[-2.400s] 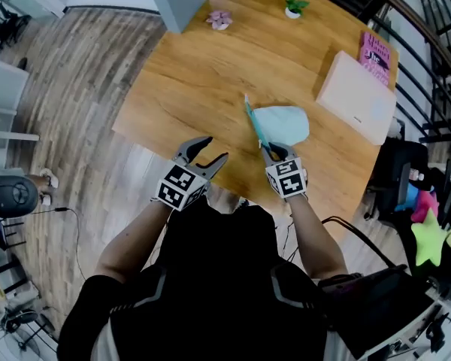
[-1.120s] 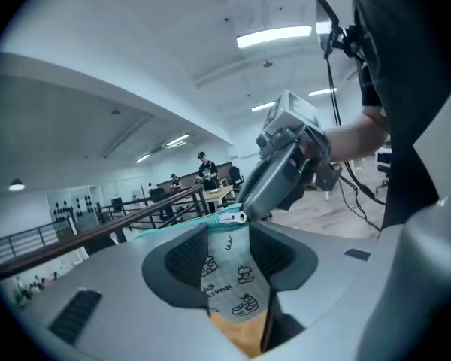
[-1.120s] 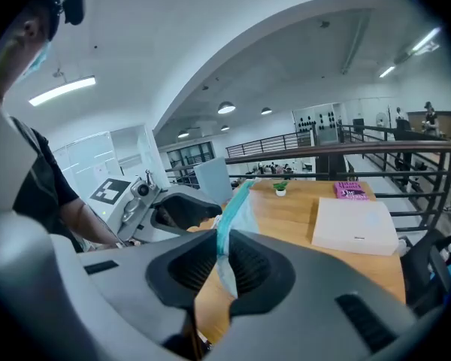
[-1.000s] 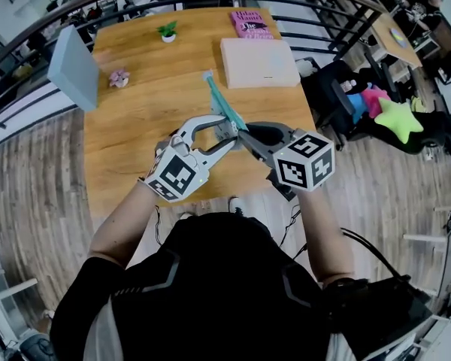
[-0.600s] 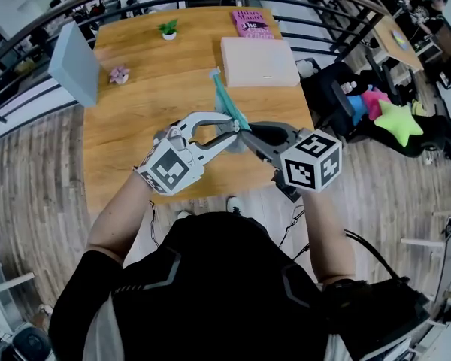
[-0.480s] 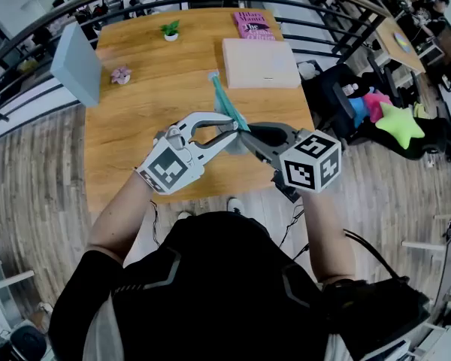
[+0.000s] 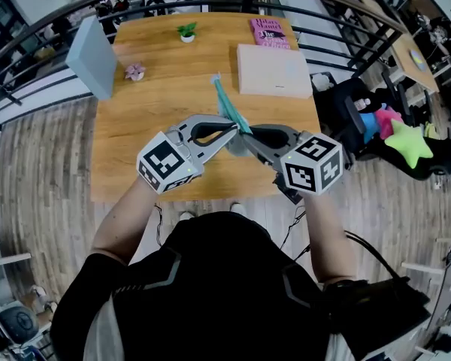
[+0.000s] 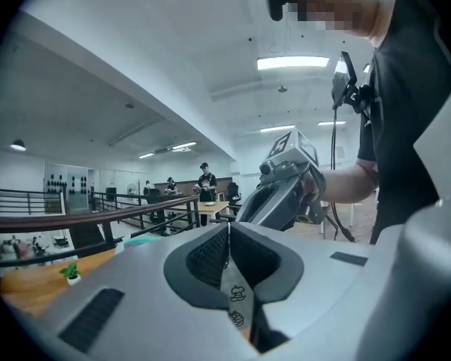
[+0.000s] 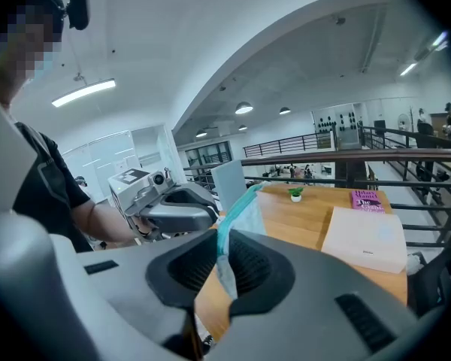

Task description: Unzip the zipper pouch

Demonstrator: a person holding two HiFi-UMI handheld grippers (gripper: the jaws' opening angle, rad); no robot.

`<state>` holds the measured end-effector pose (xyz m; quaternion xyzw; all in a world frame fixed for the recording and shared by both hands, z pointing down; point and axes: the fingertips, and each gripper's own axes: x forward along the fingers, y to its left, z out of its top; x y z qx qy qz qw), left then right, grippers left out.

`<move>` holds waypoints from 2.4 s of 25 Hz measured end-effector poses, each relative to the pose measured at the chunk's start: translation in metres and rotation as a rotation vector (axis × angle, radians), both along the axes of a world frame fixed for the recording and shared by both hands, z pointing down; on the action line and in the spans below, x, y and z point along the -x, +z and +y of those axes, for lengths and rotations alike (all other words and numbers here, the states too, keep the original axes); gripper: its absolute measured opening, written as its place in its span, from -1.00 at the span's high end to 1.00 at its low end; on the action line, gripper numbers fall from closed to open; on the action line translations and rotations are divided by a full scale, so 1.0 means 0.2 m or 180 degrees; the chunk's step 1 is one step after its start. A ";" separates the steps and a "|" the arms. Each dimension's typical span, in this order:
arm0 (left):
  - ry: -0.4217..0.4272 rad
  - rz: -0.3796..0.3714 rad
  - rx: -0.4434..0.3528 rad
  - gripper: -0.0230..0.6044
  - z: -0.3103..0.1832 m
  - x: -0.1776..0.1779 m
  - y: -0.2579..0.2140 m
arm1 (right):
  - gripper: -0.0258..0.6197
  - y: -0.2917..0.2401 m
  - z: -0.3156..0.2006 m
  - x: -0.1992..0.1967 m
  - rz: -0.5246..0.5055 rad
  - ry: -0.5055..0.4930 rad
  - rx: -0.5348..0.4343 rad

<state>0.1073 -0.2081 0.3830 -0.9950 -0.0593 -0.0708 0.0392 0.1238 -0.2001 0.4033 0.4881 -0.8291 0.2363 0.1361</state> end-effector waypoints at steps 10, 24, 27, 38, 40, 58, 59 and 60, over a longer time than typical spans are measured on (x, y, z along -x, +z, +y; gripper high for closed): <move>-0.0699 -0.0029 0.0463 0.83 -0.19 0.13 -0.02 | 0.75 0.00 -0.09 0.08 -0.0089 -0.0389 -0.0040; -0.1599 -0.0137 0.0422 0.83 -0.33 0.45 -0.01 | 0.75 0.02 -0.15 0.28 -0.0234 -0.1015 -0.0023; -0.1778 -0.0222 0.0341 0.83 -0.34 0.53 0.00 | 0.75 0.03 -0.16 0.33 -0.0266 -0.1151 -0.0012; -0.2366 -0.0200 0.0505 0.83 -0.36 0.80 0.04 | 0.75 0.06 -0.21 0.48 -0.0332 -0.1556 0.0045; -0.2421 -0.0203 0.0522 0.83 -0.34 0.83 0.05 | 0.75 0.08 -0.20 0.50 -0.0352 -0.1603 0.0060; -0.2833 -0.0242 0.0641 0.83 -0.35 1.07 0.09 | 0.75 0.12 -0.20 0.53 -0.0327 -0.1669 0.0115; -0.2846 -0.0238 0.0647 0.83 -0.36 1.07 0.09 | 0.75 0.12 -0.20 0.53 -0.0328 -0.1655 0.0113; -0.2862 -0.0237 0.0657 0.83 -0.36 1.08 0.10 | 0.75 0.12 -0.20 0.53 -0.0329 -0.1640 0.0112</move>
